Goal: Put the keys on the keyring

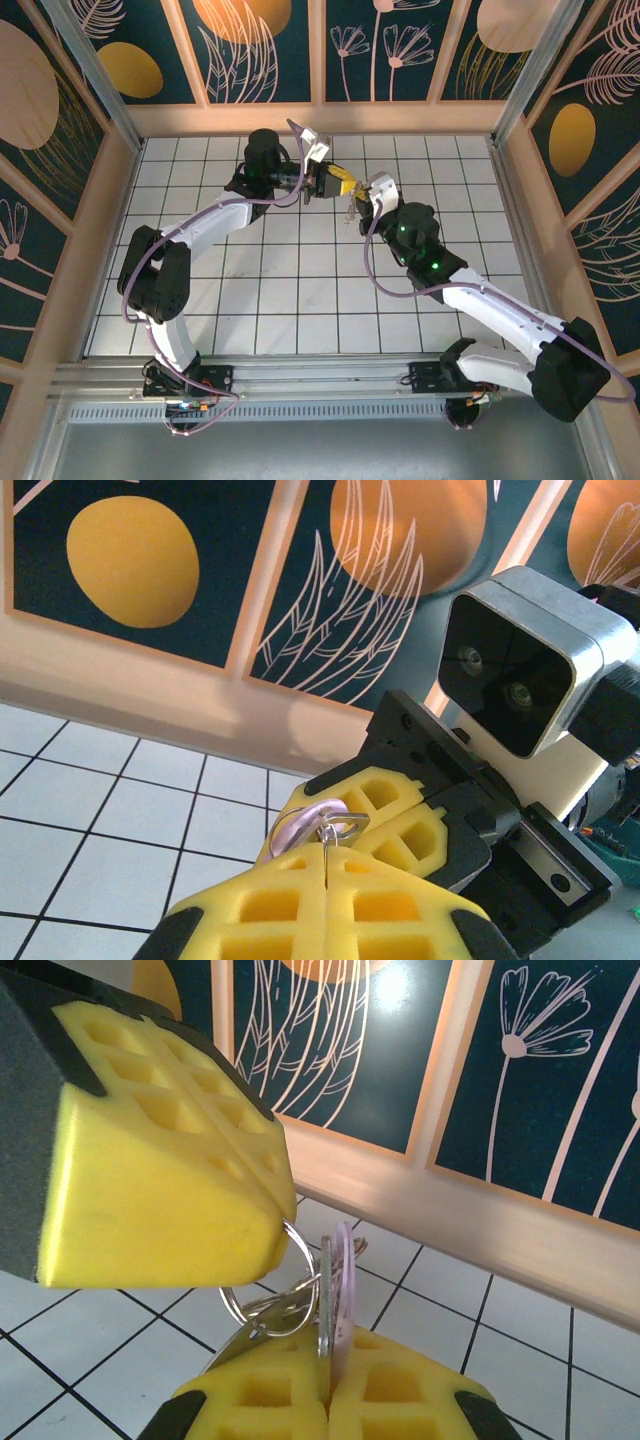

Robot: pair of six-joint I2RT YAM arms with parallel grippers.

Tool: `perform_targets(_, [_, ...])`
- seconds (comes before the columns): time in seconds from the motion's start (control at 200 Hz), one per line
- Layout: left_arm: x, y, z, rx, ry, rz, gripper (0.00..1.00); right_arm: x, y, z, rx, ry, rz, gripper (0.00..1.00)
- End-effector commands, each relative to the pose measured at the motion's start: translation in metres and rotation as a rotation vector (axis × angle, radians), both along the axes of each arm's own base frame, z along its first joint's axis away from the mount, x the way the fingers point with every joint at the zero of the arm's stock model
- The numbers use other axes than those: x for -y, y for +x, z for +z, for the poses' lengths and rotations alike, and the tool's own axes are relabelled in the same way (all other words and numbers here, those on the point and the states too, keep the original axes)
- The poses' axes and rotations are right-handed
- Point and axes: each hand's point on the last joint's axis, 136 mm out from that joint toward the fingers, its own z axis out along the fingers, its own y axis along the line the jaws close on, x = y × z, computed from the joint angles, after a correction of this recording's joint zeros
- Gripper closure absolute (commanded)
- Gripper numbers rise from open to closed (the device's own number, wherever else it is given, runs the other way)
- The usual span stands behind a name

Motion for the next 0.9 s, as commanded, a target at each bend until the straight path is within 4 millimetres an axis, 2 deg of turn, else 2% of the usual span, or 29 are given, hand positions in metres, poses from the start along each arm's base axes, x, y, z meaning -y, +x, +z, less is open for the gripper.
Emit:
perform_targets(0.0, [-0.003,-0.006,0.019,0.05,-0.035,-0.003,1.0,0.009,-0.005,0.02,0.054,0.037,-0.018,1.0])
perform_targets(0.22, [-0.002,-0.005,0.019,0.047,-0.039,-0.003,1.0,0.026,-0.007,0.023,0.058,0.061,-0.051,1.0])
perform_targets(0.44, [-0.002,-0.005,0.021,0.048,-0.042,-0.003,1.0,0.016,-0.006,0.018,0.035,0.064,-0.01,1.0])
perform_targets(0.716, [-0.002,-0.005,0.02,0.047,-0.042,-0.003,1.0,-0.011,-0.007,0.016,0.028,0.043,0.045,1.0])
perform_targets(0.896, [-0.002,-0.005,0.019,0.045,-0.04,-0.004,1.0,-0.004,-0.005,0.017,0.042,0.037,0.012,1.0])
